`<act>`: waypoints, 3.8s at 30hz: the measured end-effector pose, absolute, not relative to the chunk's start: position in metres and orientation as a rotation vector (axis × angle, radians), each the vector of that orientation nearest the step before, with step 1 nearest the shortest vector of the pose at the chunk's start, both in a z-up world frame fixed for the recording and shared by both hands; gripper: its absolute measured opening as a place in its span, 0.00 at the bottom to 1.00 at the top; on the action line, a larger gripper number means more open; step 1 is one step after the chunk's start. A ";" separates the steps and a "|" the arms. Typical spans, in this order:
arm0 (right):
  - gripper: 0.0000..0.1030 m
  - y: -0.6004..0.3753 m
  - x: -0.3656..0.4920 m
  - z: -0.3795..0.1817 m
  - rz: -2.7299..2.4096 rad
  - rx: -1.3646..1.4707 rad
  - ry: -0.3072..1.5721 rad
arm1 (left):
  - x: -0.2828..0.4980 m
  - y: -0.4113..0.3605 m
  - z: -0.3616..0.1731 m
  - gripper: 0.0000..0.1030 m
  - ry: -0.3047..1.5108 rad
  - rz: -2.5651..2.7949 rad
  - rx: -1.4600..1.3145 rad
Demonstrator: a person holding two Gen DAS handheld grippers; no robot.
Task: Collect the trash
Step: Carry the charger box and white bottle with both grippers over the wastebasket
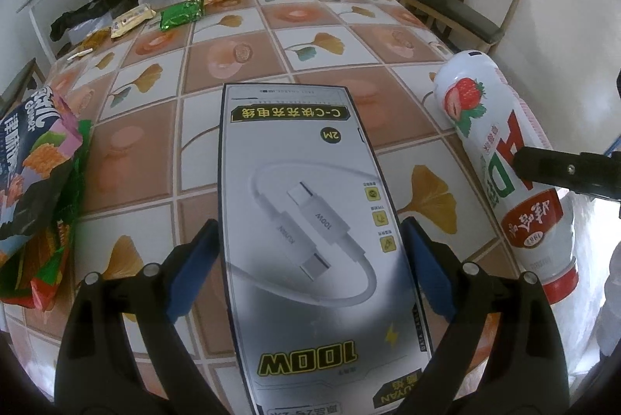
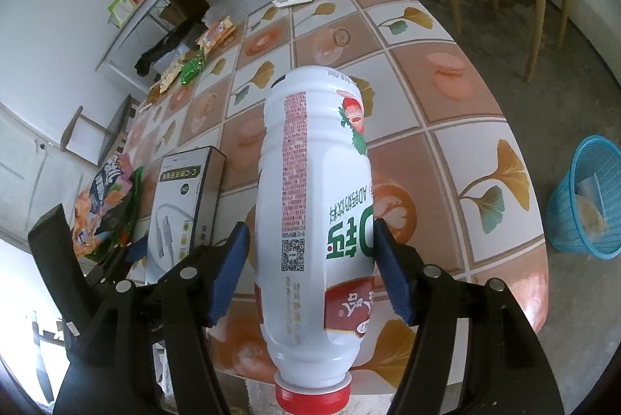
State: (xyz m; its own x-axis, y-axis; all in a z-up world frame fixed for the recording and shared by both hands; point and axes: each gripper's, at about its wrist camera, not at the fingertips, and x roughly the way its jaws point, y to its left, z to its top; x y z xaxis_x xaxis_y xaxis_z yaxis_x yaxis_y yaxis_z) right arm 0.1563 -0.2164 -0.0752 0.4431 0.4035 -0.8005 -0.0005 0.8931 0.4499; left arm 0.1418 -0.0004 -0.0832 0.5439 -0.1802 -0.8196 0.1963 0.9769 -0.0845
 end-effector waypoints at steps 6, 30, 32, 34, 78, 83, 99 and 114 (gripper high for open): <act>0.61 -0.213 0.158 -0.080 0.251 0.411 1.112 | 0.137 -0.001 -0.082 0.85 0.956 -0.225 0.022; 0.56 -0.212 0.153 -0.078 0.248 0.402 1.089 | 0.127 -0.001 -0.071 0.85 0.913 -0.212 0.030; 0.56 -0.213 0.152 -0.076 0.250 0.405 1.086 | 0.126 -0.001 -0.070 0.85 0.910 -0.212 0.028; 0.56 -0.213 0.151 -0.075 0.252 0.407 1.083 | 0.125 -0.001 -0.069 0.85 0.906 -0.210 0.030; 0.55 -0.367 0.048 -0.019 0.111 0.676 0.831 | 0.105 -0.093 0.011 0.85 0.789 -0.490 0.031; 0.55 -0.437 0.009 -0.028 -0.030 0.776 0.778 | 0.124 -0.159 0.014 0.85 0.846 -0.664 0.057; 0.55 -0.589 -0.017 -0.162 -0.270 1.159 0.801 | 0.192 -0.430 -0.072 0.85 1.174 -0.928 0.229; 0.61 -0.696 0.060 -0.292 -0.403 1.316 0.841 | 0.250 -0.537 -0.152 0.87 1.327 -0.907 0.080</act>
State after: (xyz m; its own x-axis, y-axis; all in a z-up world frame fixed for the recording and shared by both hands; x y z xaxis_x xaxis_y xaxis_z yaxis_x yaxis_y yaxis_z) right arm 0.0602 -0.6964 -0.2923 0.6515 0.1941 -0.7334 0.6929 0.2416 0.6794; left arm 0.2499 -0.5366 -0.1522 -0.0361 -0.5202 -0.8533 0.6056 0.6678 -0.4327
